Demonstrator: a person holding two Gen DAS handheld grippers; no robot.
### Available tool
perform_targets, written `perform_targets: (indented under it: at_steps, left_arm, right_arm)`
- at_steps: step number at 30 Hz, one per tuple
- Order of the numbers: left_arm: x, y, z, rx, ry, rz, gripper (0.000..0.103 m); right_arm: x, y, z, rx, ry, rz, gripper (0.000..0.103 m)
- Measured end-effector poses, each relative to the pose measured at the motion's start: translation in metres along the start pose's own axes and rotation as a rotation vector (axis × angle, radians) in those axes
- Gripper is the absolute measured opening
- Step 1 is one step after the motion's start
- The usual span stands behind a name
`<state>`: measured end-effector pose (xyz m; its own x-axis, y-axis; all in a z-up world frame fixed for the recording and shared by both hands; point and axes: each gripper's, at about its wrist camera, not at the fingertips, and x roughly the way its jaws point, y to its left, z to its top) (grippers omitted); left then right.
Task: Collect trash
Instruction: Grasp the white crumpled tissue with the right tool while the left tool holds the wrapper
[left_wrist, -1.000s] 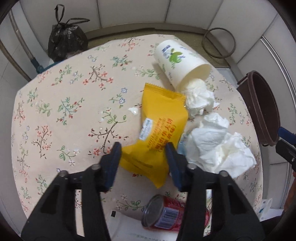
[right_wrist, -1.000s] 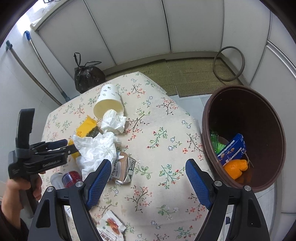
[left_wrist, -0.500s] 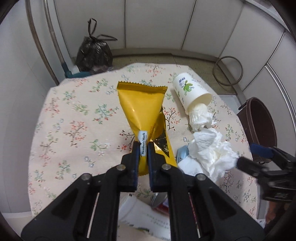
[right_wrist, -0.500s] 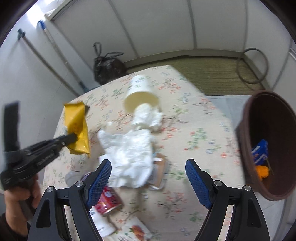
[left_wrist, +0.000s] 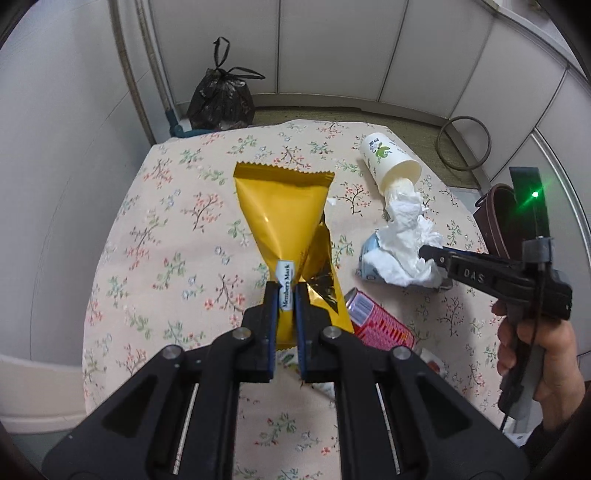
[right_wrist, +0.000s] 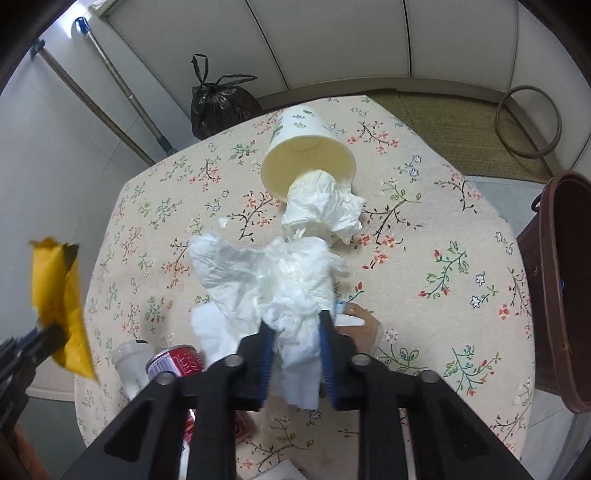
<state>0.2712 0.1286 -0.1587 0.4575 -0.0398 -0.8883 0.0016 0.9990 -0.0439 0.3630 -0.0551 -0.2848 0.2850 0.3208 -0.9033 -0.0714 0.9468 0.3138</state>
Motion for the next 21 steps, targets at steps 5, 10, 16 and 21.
perform_targets:
  at_steps: [5,10,16,21]
  left_arm:
    - [-0.009,0.0,-0.013,-0.038,-0.005,-0.003,0.01]
    - [-0.024,0.001,-0.016,-0.046,-0.035,0.001,0.01]
    - [-0.04,-0.01,-0.013,-0.026,-0.077,-0.006,0.01]
    - [-0.05,-0.03,-0.011,0.018,-0.1,-0.013,0.01]
  right_arm:
    - [-0.009,-0.008,0.002,0.032,-0.02,0.037,0.012]
    - [-0.043,-0.001,0.001,0.01,-0.075,0.052,0.012]
    - [-0.085,-0.001,-0.002,-0.013,-0.135,0.057,0.012]
    - [-0.12,-0.006,-0.007,-0.02,-0.174,0.059,0.012]
